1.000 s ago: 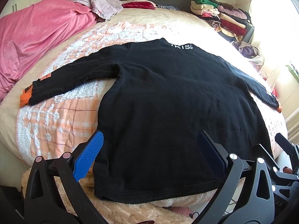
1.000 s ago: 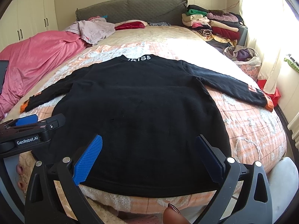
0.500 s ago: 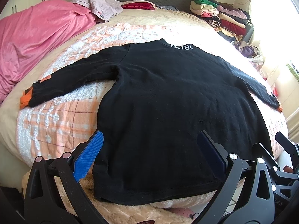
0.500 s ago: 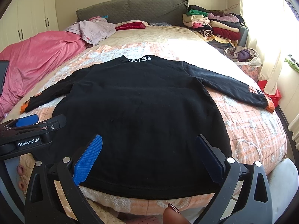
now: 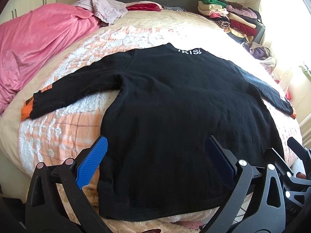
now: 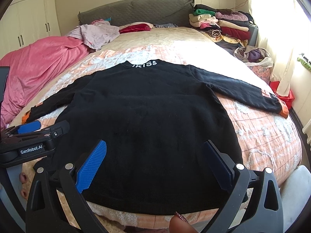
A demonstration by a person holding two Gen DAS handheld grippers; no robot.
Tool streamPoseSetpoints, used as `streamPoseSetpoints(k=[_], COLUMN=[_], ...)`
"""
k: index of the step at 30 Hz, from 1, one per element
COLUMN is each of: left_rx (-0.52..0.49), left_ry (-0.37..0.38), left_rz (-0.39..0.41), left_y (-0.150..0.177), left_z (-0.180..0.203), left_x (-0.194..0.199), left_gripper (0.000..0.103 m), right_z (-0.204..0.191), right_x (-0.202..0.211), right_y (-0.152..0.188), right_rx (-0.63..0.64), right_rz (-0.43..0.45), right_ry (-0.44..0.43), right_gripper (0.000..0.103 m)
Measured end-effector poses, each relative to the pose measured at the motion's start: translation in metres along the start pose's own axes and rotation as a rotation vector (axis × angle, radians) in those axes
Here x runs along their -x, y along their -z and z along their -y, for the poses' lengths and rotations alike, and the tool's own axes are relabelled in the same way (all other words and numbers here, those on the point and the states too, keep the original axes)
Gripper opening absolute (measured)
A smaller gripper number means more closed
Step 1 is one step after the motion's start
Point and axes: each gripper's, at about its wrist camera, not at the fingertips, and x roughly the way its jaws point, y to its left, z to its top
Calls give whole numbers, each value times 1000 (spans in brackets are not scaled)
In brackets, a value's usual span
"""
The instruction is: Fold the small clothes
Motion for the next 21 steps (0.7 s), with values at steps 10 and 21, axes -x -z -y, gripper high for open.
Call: streamPoseSetpoints(k=[10,21], left_rx=[-21,-20], left_ry=[5,25], left_rz=[0,-31], left_y=[-21,-51], left_z=[9,21], left_x=[-8,-26], left_gripper=[95,95], right_z=[19,51], right_x=[-7,-21], right_y=[-19,-43], right_rx=[-51,-150], right_rz=[17,24], right_ry=[16,51], right_gripper=[99,99])
